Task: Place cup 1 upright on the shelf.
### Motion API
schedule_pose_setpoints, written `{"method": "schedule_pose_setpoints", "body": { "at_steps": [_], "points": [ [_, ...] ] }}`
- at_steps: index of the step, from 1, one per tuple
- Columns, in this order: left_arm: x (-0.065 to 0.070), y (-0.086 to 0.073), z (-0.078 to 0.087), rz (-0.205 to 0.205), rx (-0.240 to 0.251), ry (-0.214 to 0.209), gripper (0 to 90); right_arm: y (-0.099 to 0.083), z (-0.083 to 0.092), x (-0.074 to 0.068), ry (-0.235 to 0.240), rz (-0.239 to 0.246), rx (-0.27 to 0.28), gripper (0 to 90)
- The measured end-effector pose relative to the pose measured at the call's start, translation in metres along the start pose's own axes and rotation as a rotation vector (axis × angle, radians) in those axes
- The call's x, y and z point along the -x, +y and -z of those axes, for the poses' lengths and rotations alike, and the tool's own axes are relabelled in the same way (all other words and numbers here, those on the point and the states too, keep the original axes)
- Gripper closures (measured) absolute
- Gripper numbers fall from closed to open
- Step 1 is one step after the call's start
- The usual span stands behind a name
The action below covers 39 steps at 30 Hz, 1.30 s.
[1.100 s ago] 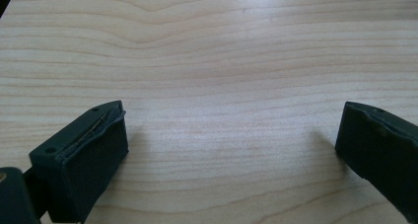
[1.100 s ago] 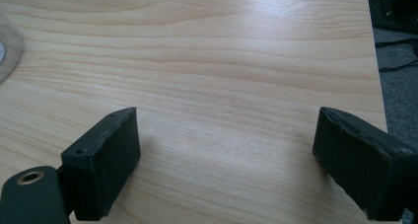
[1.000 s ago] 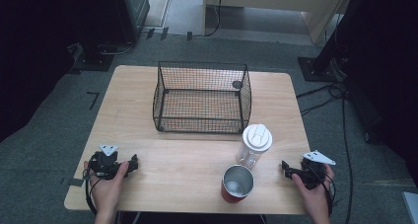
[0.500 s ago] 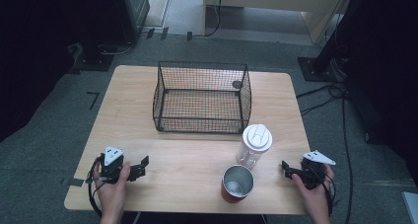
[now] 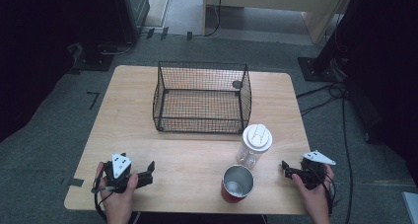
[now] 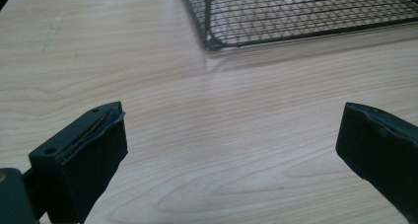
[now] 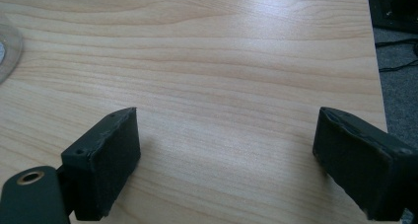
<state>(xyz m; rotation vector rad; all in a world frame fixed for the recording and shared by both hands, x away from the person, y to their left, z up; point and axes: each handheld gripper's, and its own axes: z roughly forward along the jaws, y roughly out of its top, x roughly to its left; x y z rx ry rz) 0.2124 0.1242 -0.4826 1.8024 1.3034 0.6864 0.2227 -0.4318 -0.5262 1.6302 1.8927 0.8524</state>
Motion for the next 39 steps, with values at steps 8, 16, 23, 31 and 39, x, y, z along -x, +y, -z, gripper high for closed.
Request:
{"method": "schedule_pose_setpoints", "body": {
  "at_steps": [8, 16, 23, 31, 39],
  "points": [
    [0.023, 0.013, 0.005, -0.049, 0.038, -0.129, 0.0, 0.000, 0.000, 0.000, -0.001, -0.001, -0.001, 10.5],
    [0.049, 0.027, 0.008, -0.101, 0.057, -0.250, 0.0, 0.000, 0.000, 0.000, -0.001, -0.001, 0.000, 10.5],
    [0.079, 0.037, 0.002, -0.154, 0.068, -0.341, 0.0, 0.000, 0.000, 0.000, -0.001, 0.000, 0.000, 10.5],
    [0.102, 0.039, -0.003, -0.142, 0.075, -0.458, 0.0, 0.000, 0.000, 0.000, -0.001, 0.000, 0.000, 10.5],
    [0.126, 0.045, 0.003, -0.125, 0.127, -0.546, 0.0, 0.000, 0.000, 0.000, -0.001, 0.000, 0.000, 10.5]
  ]
}}
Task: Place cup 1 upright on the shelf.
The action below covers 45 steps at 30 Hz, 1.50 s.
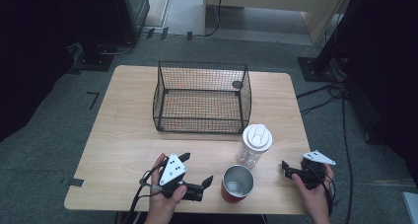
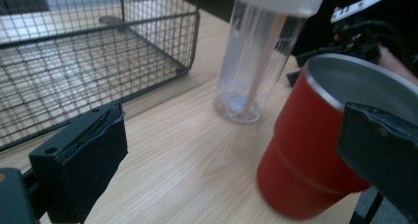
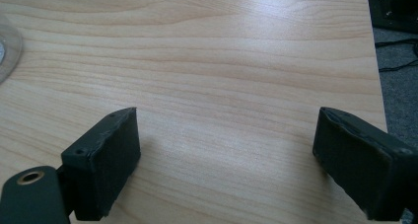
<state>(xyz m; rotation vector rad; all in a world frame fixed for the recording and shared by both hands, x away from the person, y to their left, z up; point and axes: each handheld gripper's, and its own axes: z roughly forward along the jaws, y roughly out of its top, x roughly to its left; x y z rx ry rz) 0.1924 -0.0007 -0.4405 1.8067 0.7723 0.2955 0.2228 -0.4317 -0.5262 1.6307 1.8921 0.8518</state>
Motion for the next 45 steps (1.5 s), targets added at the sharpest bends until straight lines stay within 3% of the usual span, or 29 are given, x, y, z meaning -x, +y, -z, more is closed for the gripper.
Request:
{"method": "schedule_pose_setpoints", "body": {
  "at_steps": [6, 22, 25, 35, 45],
  "points": [
    [0.013, 0.006, -0.002, 0.016, 0.032, -0.040, 0.0, 0.000, 0.000, 0.000, 0.000, 0.000, 0.000, 10.5],
    [0.055, 0.010, -0.027, -0.028, 0.009, -0.151, 0.0, 0.000, 0.000, 0.000, 0.000, -0.001, 0.000, 10.5],
    [0.062, 0.009, -0.032, -0.051, -0.002, -0.149, 0.0, 0.000, 0.000, 0.000, 0.000, 0.000, 0.000, 10.5],
    [0.071, 0.000, -0.049, -0.069, -0.048, -0.151, 0.0, 0.000, 0.000, 0.000, 0.000, 0.000, 0.000, 10.5],
    [0.075, -0.012, -0.064, -0.104, -0.117, -0.102, 0.0, 0.000, 0.000, 0.000, 0.000, 0.000, 0.000, 10.5]
  ]
}}
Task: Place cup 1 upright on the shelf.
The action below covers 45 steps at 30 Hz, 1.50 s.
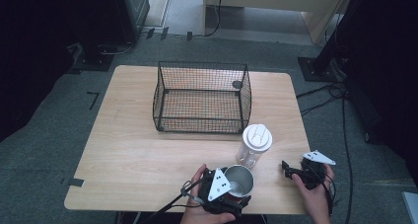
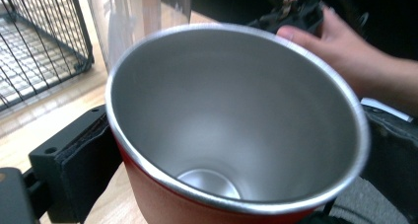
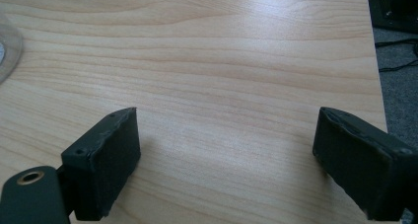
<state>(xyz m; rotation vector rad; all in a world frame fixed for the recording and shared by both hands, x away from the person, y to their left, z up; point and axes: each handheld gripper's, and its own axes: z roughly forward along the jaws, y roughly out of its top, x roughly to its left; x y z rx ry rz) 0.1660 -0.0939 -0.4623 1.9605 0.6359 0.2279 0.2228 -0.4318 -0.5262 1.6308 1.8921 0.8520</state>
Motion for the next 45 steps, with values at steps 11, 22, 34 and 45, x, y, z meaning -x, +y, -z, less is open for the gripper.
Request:
{"method": "schedule_pose_setpoints", "body": {
  "at_steps": [11, 22, 34, 45],
  "points": [
    [-0.007, -0.012, -0.016, -0.042, -0.065, 0.006, 6.8, 0.000, 0.000, 0.000, 0.000, 0.000, 0.000, 10.5],
    [-0.024, -0.014, -0.008, -0.052, -0.039, 0.050, 7.6, 0.000, 0.000, 0.000, 0.001, 0.003, 0.000, 10.5],
    [-0.052, -0.005, 0.014, 0.008, 0.016, 0.119, 7.7, 0.000, 0.000, 0.000, 0.000, 0.003, 0.000, 10.5],
    [-0.079, 0.007, 0.035, 0.045, 0.062, 0.191, 7.7, 0.000, 0.000, 0.000, 0.001, 0.003, 0.000, 10.5]
  ]
}}
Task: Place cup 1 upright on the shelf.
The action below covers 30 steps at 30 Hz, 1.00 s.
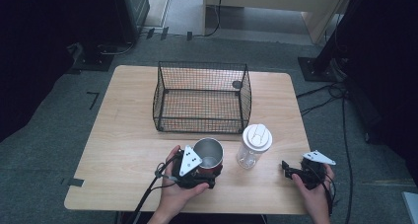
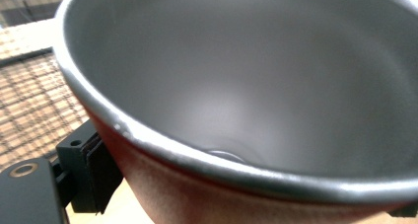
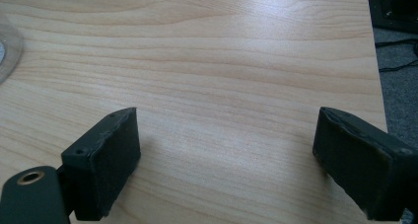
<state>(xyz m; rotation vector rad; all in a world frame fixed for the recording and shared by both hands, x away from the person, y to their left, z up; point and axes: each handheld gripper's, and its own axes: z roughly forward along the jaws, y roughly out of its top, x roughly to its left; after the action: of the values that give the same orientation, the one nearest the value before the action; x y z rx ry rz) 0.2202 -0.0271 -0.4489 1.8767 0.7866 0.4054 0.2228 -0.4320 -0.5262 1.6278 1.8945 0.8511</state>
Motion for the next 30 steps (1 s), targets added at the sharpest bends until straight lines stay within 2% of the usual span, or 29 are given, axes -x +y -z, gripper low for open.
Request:
{"method": "schedule_pose_setpoints", "body": {
  "at_steps": [14, 20, 30],
  "points": [
    [-0.039, 0.024, 0.017, 0.045, 0.062, 0.099, 7.7, 0.000, 0.000, 0.000, 0.000, 0.000, 0.000, 10.5],
    [-0.054, 0.037, 0.024, 0.042, 0.082, 0.144, 7.7, 0.000, 0.000, 0.000, 0.000, 0.000, 0.000, 10.5],
    [-0.075, 0.057, 0.027, 0.044, 0.102, 0.195, 7.7, 0.000, 0.000, 0.000, 0.000, 0.000, 0.000, 10.5]
  ]
}}
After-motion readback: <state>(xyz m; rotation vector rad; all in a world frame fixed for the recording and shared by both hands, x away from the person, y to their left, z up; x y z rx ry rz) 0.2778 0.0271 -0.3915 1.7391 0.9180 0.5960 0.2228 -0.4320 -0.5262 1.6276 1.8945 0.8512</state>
